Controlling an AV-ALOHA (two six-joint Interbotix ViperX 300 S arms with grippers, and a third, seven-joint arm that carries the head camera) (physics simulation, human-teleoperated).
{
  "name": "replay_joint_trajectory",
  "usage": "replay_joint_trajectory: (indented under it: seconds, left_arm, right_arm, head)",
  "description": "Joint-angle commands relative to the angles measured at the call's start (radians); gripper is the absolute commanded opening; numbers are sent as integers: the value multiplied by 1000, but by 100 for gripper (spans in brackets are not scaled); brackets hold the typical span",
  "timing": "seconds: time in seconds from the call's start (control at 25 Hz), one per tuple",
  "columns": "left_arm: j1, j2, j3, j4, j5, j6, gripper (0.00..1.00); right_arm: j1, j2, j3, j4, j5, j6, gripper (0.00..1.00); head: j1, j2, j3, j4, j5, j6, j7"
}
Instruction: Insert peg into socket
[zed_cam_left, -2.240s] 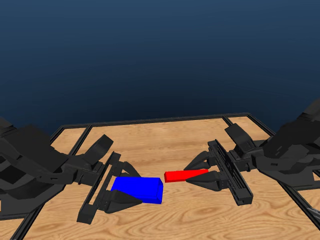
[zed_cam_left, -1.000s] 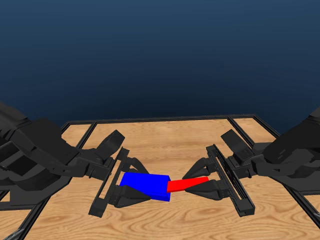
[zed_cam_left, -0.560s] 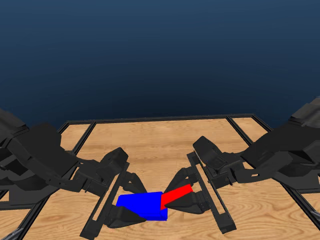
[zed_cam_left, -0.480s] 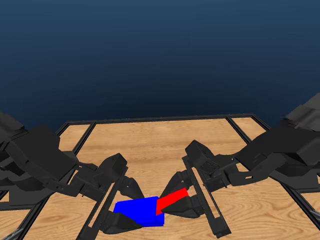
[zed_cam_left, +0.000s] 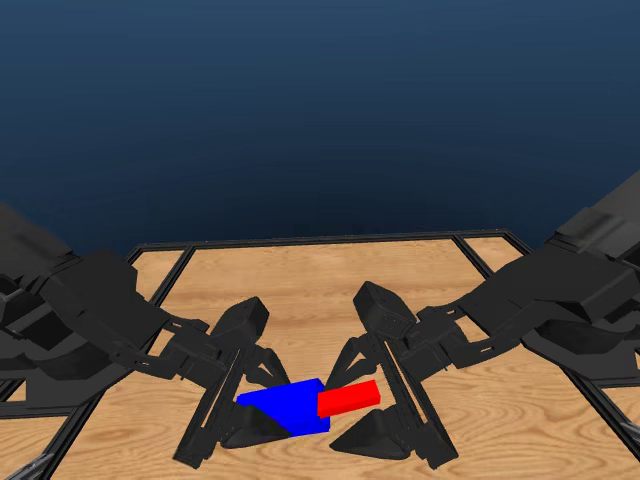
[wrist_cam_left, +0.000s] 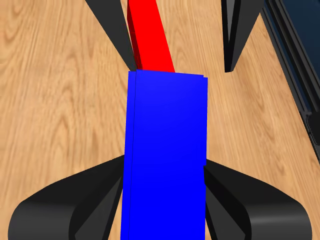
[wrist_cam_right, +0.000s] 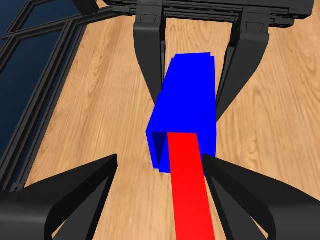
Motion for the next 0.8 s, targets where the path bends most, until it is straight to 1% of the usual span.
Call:
replay_joint_trajectory:
  seconds: [0.04, 0.08, 0.12, 0.16, 0.2, 0.24, 0.32, 0.36, 0.4, 0.44, 0.48, 0.52, 0.56, 0.6, 0.64, 0.68, 0.72, 0.76, 0.8]
  left_arm:
    - [39, -22, -14, 12, -52, -18, 0]
    - [40, -34, -23, 11, -68, -26, 0]
    - [46, -29, -11, 18, -62, -29, 0]
    - [39, -32, -21, 18, -61, -30, 0]
    - [42, -42, -31, 18, -66, -35, 0]
    - [40, -28, -18, 24, -66, -36, 0]
    - [38, -30, -17, 21, -83, -45, 0]
    - [40, -27, -16, 3, -66, -10, 0]
    - [39, -19, -10, 23, -62, -37, 0]
    - [45, -23, -33, 27, -29, -37, 0]
    - [41, -16, -10, 18, -67, -53, 0]
    - [44, -28, -22, 31, -69, -54, 0]
    - [43, -22, -20, 32, -64, -51, 0]
    - [45, -13, -10, 38, -54, -56, 0]
    - [50, -18, -32, 47, -42, -62, 0]
    - [54, -7, -31, 49, -38, -67, 0]
    - [53, -4, -33, 52, -37, -74, 0]
    - [59, -10, -37, 50, -47, -82, 0]
    - [61, -8, -40, 44, -40, -69, 0]
  right_arm:
    - [14, -29, 27, -55, 81, 131, 100]
    - [13, -51, 32, -76, 84, 177, 100]
    - [7, -62, 54, -98, 125, 214, 100]
    - [3, -56, 95, -123, 142, 252, 100]
    - [-8, -60, 112, -161, 159, 302, 100]
    - [-8, -77, 156, -134, 142, 309, 100]
    - [-13, -100, 205, -174, 170, 391, 100]
    - [-13, -105, 217, -193, 188, 424, 100]
    - [-16, -127, 226, -203, 190, 460, 100]
    - [-16, -124, 262, -214, 195, 487, 100]
    - [-13, -142, 256, -228, 211, 519, 100]
    - [-2, -164, 254, -249, 211, 543, 88]
    - [-4, -175, 258, -297, 257, 597, 0]
    - [-1, -194, 235, -306, 260, 579, 0]
    - [8, -201, 213, -373, 333, 626, 0]
    - [21, -214, 195, -358, 302, 579, 0]
    - [22, -214, 156, -432, 378, 655, 0]
    - [10, -211, 157, -398, 334, 607, 0]
    - [34, -212, 103, -485, 434, 686, 0]
  head:
    - [6, -10, -8, 2, -7, 1, -2]
    - [8, -10, -8, 2, -9, 1, -3]
    - [10, -10, -9, 3, -9, 1, -4]
    - [12, -10, -9, 4, -10, 1, -6]
    - [13, -9, -10, 4, -11, 1, -7]
    - [16, -8, -10, 5, -13, 2, -8]
    - [19, -5, -12, 6, -15, 1, -9]
    - [20, -4, -12, 6, -16, 1, -9]
    - [21, -3, -13, 6, -15, 1, -10]
    - [22, 0, -14, 6, -16, 0, -10]
    - [22, 2, -15, 6, -16, 0, -9]
    - [22, 4, -16, 6, -16, 0, -7]
    - [21, 5, -16, 6, -17, 0, -6]
    - [19, 7, -17, 5, -16, 0, -5]
    - [15, 9, -18, 5, -16, 1, -4]
    - [12, 11, -18, 4, -15, 2, -3]
    - [8, 13, -18, 3, -15, 3, -1]
    - [6, 14, -18, 3, -15, 3, 0]
    - [4, 16, -19, 2, -14, 3, 3]
